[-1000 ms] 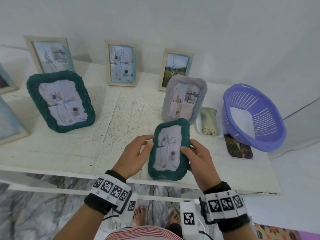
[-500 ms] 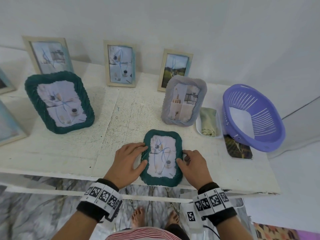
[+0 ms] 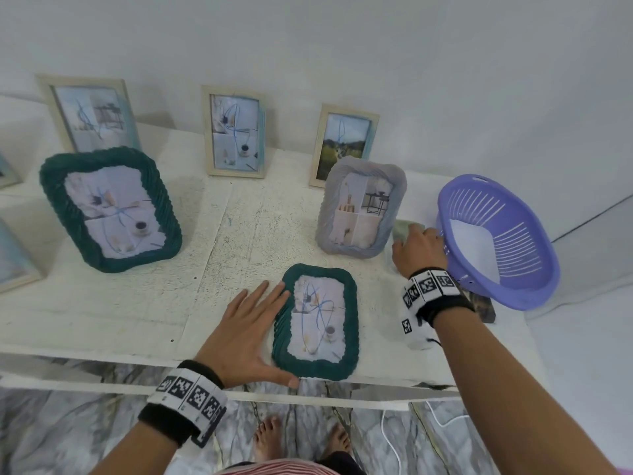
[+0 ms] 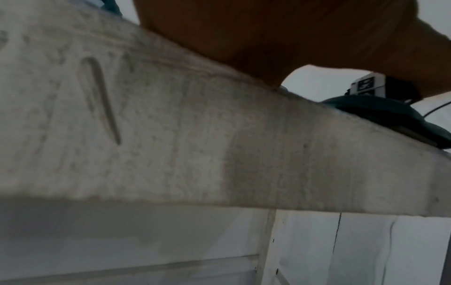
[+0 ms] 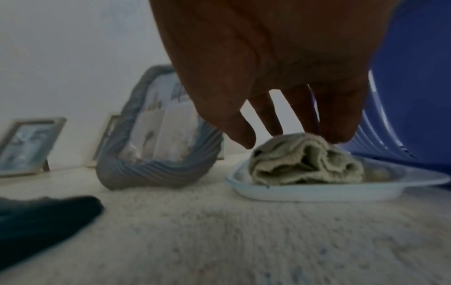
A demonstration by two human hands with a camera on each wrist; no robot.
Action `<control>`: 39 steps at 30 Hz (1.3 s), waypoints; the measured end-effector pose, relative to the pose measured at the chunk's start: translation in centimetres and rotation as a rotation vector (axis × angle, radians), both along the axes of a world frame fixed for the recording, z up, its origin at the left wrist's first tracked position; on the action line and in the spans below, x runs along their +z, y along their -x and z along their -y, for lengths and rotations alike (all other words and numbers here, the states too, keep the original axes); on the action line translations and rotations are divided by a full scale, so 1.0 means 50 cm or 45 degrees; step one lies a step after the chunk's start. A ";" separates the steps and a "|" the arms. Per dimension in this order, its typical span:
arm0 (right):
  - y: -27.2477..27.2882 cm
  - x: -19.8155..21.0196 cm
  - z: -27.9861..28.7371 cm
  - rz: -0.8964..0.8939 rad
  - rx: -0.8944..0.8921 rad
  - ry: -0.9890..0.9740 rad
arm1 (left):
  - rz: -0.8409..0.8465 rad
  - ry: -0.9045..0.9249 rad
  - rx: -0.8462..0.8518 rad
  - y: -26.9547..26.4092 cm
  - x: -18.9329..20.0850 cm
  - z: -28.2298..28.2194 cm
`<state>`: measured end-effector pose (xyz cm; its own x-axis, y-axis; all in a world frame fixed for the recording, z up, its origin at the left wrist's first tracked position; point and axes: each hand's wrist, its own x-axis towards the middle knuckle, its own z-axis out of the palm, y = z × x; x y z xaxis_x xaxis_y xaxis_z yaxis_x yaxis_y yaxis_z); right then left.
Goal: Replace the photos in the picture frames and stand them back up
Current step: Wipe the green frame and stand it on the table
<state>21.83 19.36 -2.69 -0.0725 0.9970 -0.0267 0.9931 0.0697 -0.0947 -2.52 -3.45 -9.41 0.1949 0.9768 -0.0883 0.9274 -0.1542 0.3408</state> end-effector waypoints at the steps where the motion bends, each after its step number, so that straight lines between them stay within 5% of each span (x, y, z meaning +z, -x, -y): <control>1: 0.002 -0.008 -0.007 0.027 -0.012 0.056 | -0.022 -0.002 -0.015 0.001 -0.003 0.000; 10: 0.003 -0.014 -0.015 0.037 0.018 0.072 | -0.070 0.028 -0.016 -0.003 -0.001 0.001; 17: -0.006 -0.002 0.088 -0.162 0.129 -0.035 | -0.053 0.047 -0.008 -0.005 0.006 0.000; 23: -0.001 -0.018 0.188 -0.450 0.052 -0.151 | -0.042 0.048 -0.008 -0.006 0.008 0.000; 31: -0.005 -0.022 0.172 -0.482 -0.110 -0.149 | -0.035 0.065 -0.011 -0.004 0.009 -0.001; 39: -0.031 -0.011 0.285 -0.583 0.038 -0.017 | 0.372 0.128 0.184 0.001 0.035 -0.016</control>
<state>23.38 5.12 -3.22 -0.1027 0.9943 0.0274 0.8466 0.1018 -0.5224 -2.59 -2.67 -7.66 0.0865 0.9855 -0.1460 0.7979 0.0192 0.6024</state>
